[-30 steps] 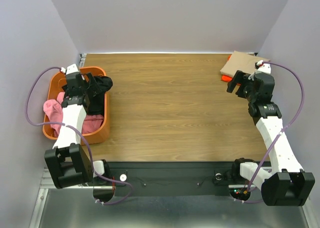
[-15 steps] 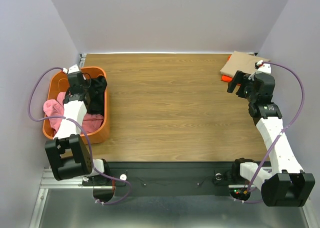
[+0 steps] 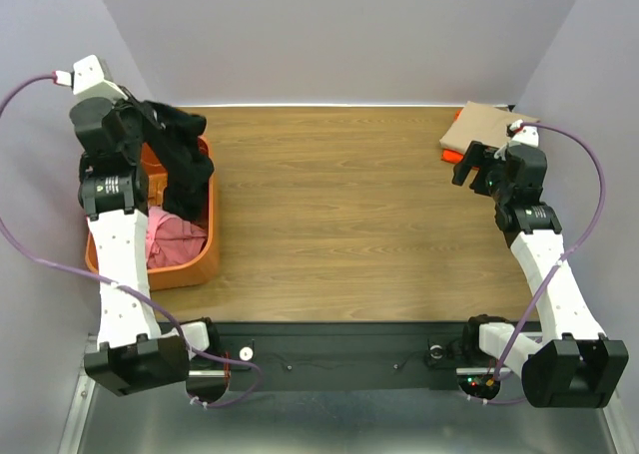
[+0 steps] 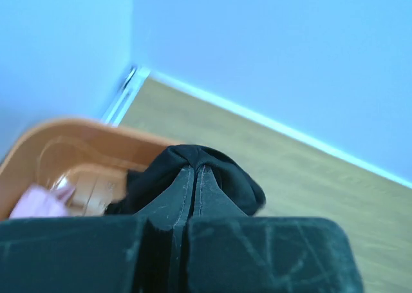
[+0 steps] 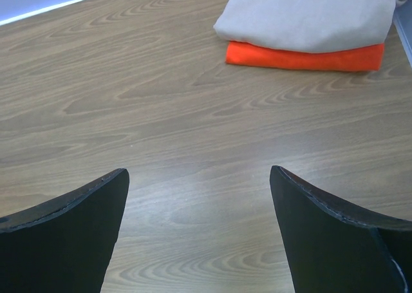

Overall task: Fold and stack the t-shirts
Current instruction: Grab the tshirt from the pile, then flatten the tshirt out

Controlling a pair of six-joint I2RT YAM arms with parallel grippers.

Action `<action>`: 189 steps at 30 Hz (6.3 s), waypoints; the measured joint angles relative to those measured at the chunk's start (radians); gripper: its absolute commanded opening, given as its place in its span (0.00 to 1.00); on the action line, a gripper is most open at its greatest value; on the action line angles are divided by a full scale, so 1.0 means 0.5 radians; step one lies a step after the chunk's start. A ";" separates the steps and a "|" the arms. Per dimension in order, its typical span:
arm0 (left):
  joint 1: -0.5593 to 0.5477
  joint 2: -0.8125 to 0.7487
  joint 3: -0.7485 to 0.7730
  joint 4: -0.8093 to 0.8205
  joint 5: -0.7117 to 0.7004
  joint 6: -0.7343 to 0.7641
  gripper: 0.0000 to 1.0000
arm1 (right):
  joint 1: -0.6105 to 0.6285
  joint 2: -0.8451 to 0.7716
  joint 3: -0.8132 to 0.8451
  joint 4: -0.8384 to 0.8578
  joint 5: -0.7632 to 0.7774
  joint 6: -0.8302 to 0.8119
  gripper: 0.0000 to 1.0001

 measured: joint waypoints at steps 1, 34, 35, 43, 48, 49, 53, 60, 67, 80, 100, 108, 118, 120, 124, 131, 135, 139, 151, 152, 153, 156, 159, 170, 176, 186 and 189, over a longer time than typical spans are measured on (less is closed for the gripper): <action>0.000 -0.014 0.043 0.009 0.071 -0.012 0.00 | 0.000 0.000 0.000 -0.001 -0.001 0.000 0.96; -1.430 0.957 1.166 1.556 1.170 -0.941 0.15 | 0.000 -0.110 0.000 -0.008 0.111 0.095 0.96; -1.434 0.951 1.079 1.538 1.158 -0.908 0.30 | 0.000 -0.112 0.000 -0.008 0.137 0.095 0.96; -1.450 1.137 0.732 0.763 0.746 -0.555 0.99 | 0.000 -0.156 0.000 -0.036 0.230 0.040 0.95; -1.527 1.201 0.551 0.385 0.439 -0.284 0.99 | 0.000 -0.155 -0.003 -0.086 0.098 -0.034 0.89; -1.557 1.176 0.474 0.322 0.388 -0.236 0.99 | 0.000 -0.155 -0.008 -0.088 0.063 -0.038 0.88; -1.640 0.989 0.088 0.247 0.269 -0.152 0.99 | 0.030 -0.108 -0.098 -0.089 -0.212 -0.053 0.83; -1.663 0.584 -0.570 0.164 -0.075 -0.243 0.99 | 0.496 0.185 -0.237 -0.129 -0.347 -0.069 0.81; -1.662 0.121 -1.046 0.181 -0.412 -0.461 0.98 | 0.809 0.497 -0.175 -0.121 -0.378 -0.075 0.80; -1.664 -0.105 -1.219 0.156 -0.508 -0.556 0.99 | 1.073 1.129 0.165 -0.066 -0.190 -0.108 0.76; -1.666 -0.288 -1.292 0.126 -0.512 -0.596 0.99 | 1.074 1.362 0.313 0.004 0.113 0.054 0.62; -1.668 -0.353 -1.316 0.111 -0.513 -0.619 0.98 | 1.074 1.402 0.333 0.005 0.104 0.207 0.63; -1.668 -0.370 -1.338 0.098 -0.513 -0.650 0.98 | 1.073 1.272 0.333 0.004 0.094 0.316 0.70; -1.668 -0.370 -1.338 0.098 -0.512 -0.655 0.98 | 1.073 1.234 0.333 0.012 0.101 0.317 0.71; -1.676 -0.369 -1.338 0.098 -0.510 -0.658 0.98 | 1.072 1.259 0.333 0.032 0.135 0.311 0.71; -1.679 -0.369 -1.338 0.098 -0.505 -0.658 0.98 | 1.072 1.372 0.333 0.031 0.287 0.264 0.72; -1.682 -0.370 -1.338 0.098 -0.502 -0.660 0.98 | 1.070 1.375 0.333 0.032 0.346 0.243 0.65; -1.687 -0.370 -1.338 0.098 -0.499 -0.660 0.98 | 1.070 1.402 0.333 0.032 0.352 0.237 0.63; -1.694 -0.378 -1.338 0.098 -0.498 -0.662 0.95 | 1.070 1.479 0.325 0.005 0.300 0.237 0.01; -1.695 -0.378 -1.338 0.098 -0.498 -0.661 0.95 | 1.070 1.489 0.326 0.002 0.300 0.233 0.00; -1.699 -0.378 -1.338 0.098 -0.497 -0.656 0.94 | 1.070 1.492 0.335 -0.008 0.301 0.238 0.00; -1.733 -0.376 -1.334 0.096 -0.500 -0.598 0.92 | 1.053 1.492 0.414 -0.097 0.301 0.243 0.00; -1.823 -0.335 -1.273 0.089 -0.515 -0.517 0.91 | 1.008 1.490 0.597 -0.243 0.290 0.267 0.00; -2.385 0.494 -0.597 0.298 -0.415 -0.162 0.90 | 0.533 1.266 1.043 -0.463 0.217 0.354 0.00; -2.448 0.911 -0.308 0.355 -0.250 -0.086 0.89 | 0.398 1.197 0.932 -0.562 0.168 0.374 0.00; -2.519 1.252 -0.101 0.247 -0.188 -0.045 0.84 | -0.026 1.057 0.912 -0.632 0.082 0.365 0.01; -2.519 1.318 -0.078 0.192 -0.183 -0.042 0.81 | -0.095 1.028 0.912 -0.639 0.059 0.364 0.00</action>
